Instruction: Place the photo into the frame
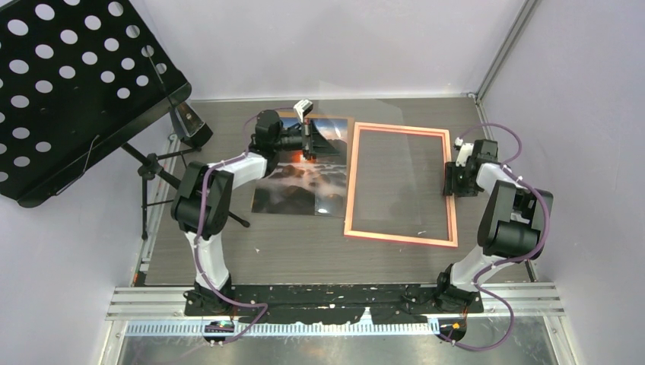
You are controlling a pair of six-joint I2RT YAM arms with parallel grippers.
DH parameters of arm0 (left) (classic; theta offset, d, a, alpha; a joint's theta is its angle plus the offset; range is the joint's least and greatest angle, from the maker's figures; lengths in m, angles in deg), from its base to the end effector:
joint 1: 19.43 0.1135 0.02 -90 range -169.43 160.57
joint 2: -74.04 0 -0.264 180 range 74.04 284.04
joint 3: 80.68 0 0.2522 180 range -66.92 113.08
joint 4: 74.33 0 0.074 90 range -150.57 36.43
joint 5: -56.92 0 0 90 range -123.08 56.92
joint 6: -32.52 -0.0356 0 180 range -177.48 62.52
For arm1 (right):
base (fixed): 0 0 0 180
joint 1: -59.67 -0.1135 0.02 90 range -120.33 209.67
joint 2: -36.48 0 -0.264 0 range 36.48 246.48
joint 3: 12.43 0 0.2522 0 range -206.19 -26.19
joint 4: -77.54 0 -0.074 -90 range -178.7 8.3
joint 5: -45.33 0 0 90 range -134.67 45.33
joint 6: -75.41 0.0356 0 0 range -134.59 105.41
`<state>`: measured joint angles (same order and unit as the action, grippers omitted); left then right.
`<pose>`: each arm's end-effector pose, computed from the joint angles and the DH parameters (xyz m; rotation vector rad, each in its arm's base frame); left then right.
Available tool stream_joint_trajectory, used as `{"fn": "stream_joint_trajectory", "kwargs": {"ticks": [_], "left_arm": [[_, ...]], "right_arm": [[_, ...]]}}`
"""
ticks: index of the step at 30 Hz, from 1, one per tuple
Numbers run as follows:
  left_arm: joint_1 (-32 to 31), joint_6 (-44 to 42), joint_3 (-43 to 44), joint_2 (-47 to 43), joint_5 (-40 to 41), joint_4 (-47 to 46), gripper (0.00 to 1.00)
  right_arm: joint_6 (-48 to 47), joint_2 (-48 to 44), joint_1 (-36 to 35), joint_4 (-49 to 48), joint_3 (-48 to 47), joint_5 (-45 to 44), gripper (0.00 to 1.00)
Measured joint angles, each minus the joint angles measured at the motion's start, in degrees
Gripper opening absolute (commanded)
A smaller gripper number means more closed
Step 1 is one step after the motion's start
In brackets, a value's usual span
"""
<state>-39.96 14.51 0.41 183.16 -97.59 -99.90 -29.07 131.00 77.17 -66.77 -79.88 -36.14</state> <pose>0.3805 -0.1768 0.2406 0.1965 2.0688 -2.0068 0.3024 -0.0898 0.1648 0.0219 2.6451 0.0131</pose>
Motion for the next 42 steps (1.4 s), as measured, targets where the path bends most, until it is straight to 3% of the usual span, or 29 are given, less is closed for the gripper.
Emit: {"fn": "stream_joint_trajectory", "kwargs": {"ticks": [8,23,33,42], "left_arm": [[-2.95,4.48,5.49,5.95,1.70,-3.91,0.00],[-8.52,8.90,15.47,17.77,4.33,-7.43,0.00],[-11.04,8.79,20.92,23.43,5.97,-7.56,0.00],[-12.81,7.91,24.98,27.61,6.62,-7.54,0.00]], "right_arm": [[0.26,-4.50,4.57,3.93,-0.11,0.87,0.69],[3.02,-15.72,11.13,7.04,-0.48,5.84,0.69],[4.15,-16.31,19.54,6.25,1.95,14.08,0.67],[4.02,-16.28,20.90,5.55,3.04,18.38,0.67]]}}
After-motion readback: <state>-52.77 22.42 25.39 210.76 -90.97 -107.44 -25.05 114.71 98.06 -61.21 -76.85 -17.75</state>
